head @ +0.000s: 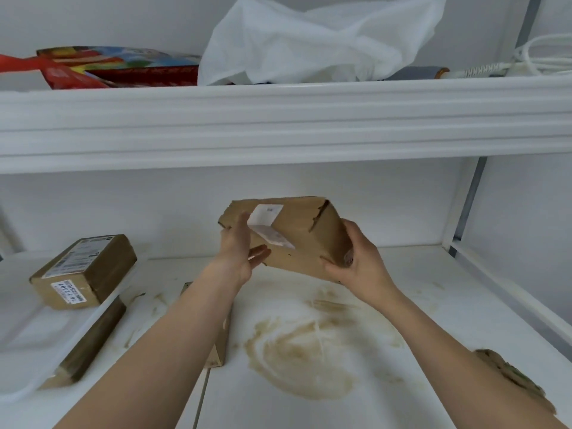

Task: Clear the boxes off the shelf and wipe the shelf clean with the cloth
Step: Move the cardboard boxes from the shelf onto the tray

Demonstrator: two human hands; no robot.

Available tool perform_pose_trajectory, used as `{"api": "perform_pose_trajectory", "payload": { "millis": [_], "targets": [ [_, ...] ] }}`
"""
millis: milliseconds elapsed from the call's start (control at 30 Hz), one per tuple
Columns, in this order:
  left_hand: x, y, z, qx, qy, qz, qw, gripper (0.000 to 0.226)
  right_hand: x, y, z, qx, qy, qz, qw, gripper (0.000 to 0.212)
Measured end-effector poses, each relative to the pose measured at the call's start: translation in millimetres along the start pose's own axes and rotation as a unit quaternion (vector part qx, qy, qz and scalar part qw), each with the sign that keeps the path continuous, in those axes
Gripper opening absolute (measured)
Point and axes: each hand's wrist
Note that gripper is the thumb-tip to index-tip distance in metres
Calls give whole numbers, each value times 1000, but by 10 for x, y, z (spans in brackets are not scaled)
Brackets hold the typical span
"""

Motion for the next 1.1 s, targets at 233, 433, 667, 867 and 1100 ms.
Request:
{"api": "perform_pose_trajectory", "payload": {
  "millis": [233,433,667,867,1100],
  "targets": [
    [-119,-16,465,-66,79,48,994,14,-35,21,-210,-270,78,-266,922,32],
    [-184,39,806,-69,94,66,991,50,-44,-38,-457,-393,82,-384,832,36],
    [-300,165,1161,11,49,46,998,64,-97,-269,-743,-394,29,-407,824,24],
    [-374,316,1499,84,40,57,994,53,-165,-518,-1120,-394,5,-429,813,30],
    [-451,600,2103,107,37,67,991,60,-261,-907,-1726,-403,-10,-413,817,72]
  ]
}}
Point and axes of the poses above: each hand's wrist, its own x-axis away from the middle knuckle, its own z-axis out of the back of the hand, y = z × x, and after that the axes turned 7 degrees about y, right-handed
